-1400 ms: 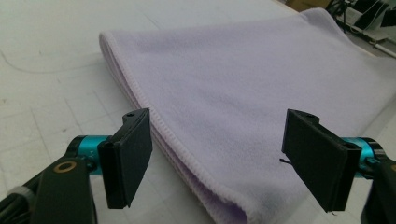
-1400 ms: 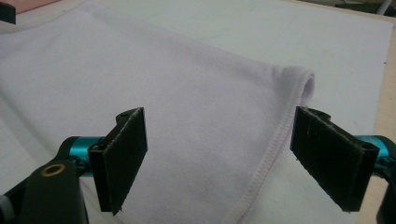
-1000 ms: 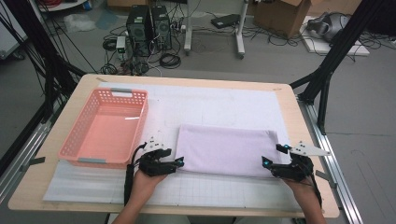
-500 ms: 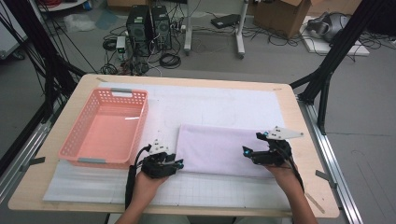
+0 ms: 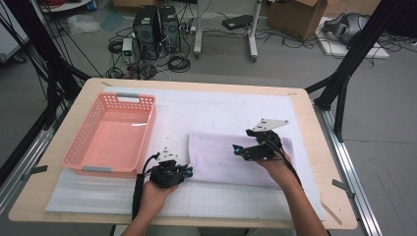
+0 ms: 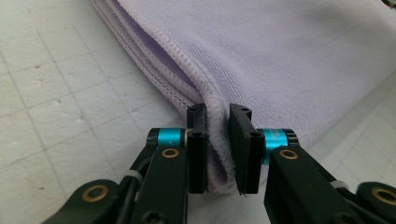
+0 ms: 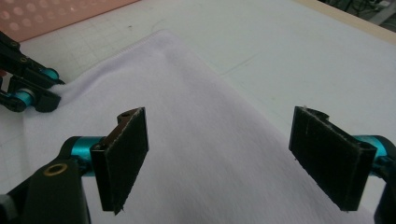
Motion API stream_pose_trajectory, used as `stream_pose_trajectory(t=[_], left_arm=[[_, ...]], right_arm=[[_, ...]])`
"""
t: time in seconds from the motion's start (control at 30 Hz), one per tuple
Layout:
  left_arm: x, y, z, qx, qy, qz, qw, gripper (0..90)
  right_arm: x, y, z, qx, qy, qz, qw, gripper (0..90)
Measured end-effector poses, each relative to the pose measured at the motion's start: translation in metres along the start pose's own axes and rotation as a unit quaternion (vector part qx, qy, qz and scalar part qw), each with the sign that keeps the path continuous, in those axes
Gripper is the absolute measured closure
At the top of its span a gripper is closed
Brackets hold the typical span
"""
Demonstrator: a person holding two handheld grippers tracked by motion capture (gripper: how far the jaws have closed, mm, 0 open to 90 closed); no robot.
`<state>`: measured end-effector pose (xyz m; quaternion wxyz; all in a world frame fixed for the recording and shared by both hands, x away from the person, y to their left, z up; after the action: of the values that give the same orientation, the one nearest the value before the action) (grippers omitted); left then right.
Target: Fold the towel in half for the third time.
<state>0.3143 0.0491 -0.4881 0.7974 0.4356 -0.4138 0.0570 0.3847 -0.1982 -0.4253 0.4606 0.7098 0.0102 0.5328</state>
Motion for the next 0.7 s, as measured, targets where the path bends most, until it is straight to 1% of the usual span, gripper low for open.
stream_pose_trajectory(t=[0.07,0.17,0.2,0.27,0.4,0.5,0.57,0.67,0.7], left_arm=[[0.000,0.000,0.000,0.001,0.004,0.001,1.0000,79.9],[0.000,0.002,0.000,-0.002,0.010,0.003,0.9999,81.2],[0.000,0.002,0.000,-0.003,0.011,0.002,0.9999,81.3],[0.000,0.003,0.000,-0.005,0.016,0.004,0.9998,81.3],[-0.001,0.004,0.000,-0.008,0.018,0.006,0.9998,81.2],[-0.001,0.005,-0.001,-0.008,0.019,0.008,0.9998,81.2],[-0.001,0.006,-0.001,-0.010,0.019,0.009,0.9997,81.3],[-0.001,0.006,-0.001,-0.010,0.018,0.009,0.9998,81.4],[-0.001,0.006,-0.001,-0.011,0.018,0.009,0.9997,81.4]], right_arm=[[0.008,-0.010,-0.005,0.006,0.013,-0.009,0.9999,18.9],[0.022,-0.027,-0.011,0.019,0.025,-0.022,0.9993,19.2],[0.024,-0.030,-0.012,0.021,0.024,-0.024,0.9992,19.3],[0.031,-0.040,-0.014,0.025,0.032,-0.032,0.9987,19.4],[0.040,-0.058,-0.018,0.030,0.042,-0.049,0.9975,19.4],[0.046,-0.071,-0.021,0.038,0.043,-0.058,0.9966,19.5],[0.050,-0.079,-0.022,0.043,0.046,-0.063,0.9961,22.0],[0.055,-0.091,-0.023,0.045,0.051,-0.069,0.9953,23.0],[0.057,-0.096,-0.024,0.046,0.049,-0.075,0.9949,23.4]])
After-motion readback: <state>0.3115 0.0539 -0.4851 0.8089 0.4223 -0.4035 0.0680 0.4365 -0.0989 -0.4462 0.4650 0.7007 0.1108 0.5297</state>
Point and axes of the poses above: each handheld gripper's, and its own axes: y roughly backward along the jaws, x roughly out of its top, z roughly to its right, the point moved 6 cm from there along -y, roughly forward along the jaws, and after that the axes turned 6 degrees about -z, right-handed, at the moved point
